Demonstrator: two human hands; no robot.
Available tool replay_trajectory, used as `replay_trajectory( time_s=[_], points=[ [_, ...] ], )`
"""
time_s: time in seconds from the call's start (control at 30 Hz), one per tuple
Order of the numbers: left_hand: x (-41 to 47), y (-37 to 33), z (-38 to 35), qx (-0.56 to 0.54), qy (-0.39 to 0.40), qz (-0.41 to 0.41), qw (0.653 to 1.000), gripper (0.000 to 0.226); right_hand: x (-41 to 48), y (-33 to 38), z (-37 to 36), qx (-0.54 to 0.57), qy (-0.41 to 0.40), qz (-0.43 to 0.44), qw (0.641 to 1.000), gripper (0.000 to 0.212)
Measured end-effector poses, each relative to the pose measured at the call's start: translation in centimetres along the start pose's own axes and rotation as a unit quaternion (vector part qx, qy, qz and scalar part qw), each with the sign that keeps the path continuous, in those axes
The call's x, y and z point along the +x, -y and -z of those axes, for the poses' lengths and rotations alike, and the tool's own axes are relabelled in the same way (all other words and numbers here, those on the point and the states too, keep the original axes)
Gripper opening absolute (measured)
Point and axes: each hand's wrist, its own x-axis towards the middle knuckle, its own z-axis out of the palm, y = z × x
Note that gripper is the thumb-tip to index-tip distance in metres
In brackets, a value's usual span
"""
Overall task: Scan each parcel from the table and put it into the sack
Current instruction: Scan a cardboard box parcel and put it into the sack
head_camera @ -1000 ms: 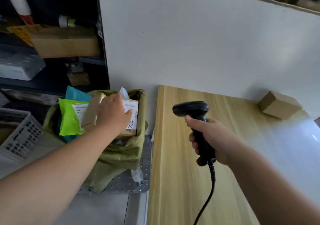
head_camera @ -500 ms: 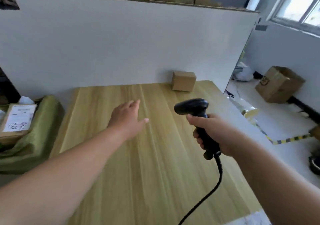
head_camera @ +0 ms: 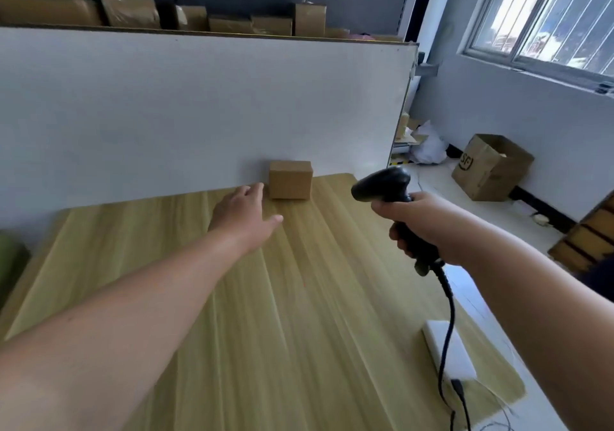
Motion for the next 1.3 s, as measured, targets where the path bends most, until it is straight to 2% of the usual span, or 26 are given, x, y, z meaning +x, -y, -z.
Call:
replay_trajectory(
  time_s=[0.17,0.3,0.6,0.83,0.93,1.03,1.1,1.17,1.23,1.3],
  points=[
    [7.3,0.4,-1.3,-0.047,-0.006,0.045,0.998,0.076,8.0,3.0,-0.3,0.006,-0.02,0.018,1.0,0.035],
    [14.5,1.7,-4.0,-0.083,0.01,0.083,0.993,0.073,16.8,4.4,-2.3,0.058,-0.023,0.007,0.998,0.031],
    [29.9,4.8,-12.1,-0.16,0.048,0.169,0.971,0.068,36.6,1.3,-7.7,0.081,-0.085,-0.018,0.993,0.025],
    [36.8,6.7,-18.2,-0.253,0.074,0.213,0.941,0.067,44.7,-0.1,-11.5,0.082,-0.118,-0.023,0.989,0.026],
    [37.9,7.5,-19.9,-0.329,0.095,0.229,0.911,0.067,45.6,-0.6,-12.4,0.087,-0.101,-0.045,0.99,0.025],
    [37.5,8.0,-21.0,-0.431,0.143,0.236,0.859,0.071,45.5,-1.5,-13.3,0.121,-0.078,-0.061,0.988,0.027],
    [36.5,8.2,-21.2,-0.473,0.175,0.242,0.829,0.082,44.8,-2.3,-13.8,0.155,-0.075,-0.064,0.983,0.021],
    [35.1,8.4,-21.1,-0.506,0.18,0.243,0.808,0.081,43.8,-3.2,-13.9,0.195,-0.084,-0.05,0.976,0.01],
    [33.2,8.4,-20.9,-0.557,0.16,0.256,0.774,0.067,42.3,-4.1,-13.9,0.231,-0.08,-0.052,0.968,0.009],
    [30.8,8.2,-20.1,-0.617,0.128,0.293,0.719,0.037,40.4,-5.0,-14.0,0.259,-0.07,-0.074,0.961,0.016]
  ],
)
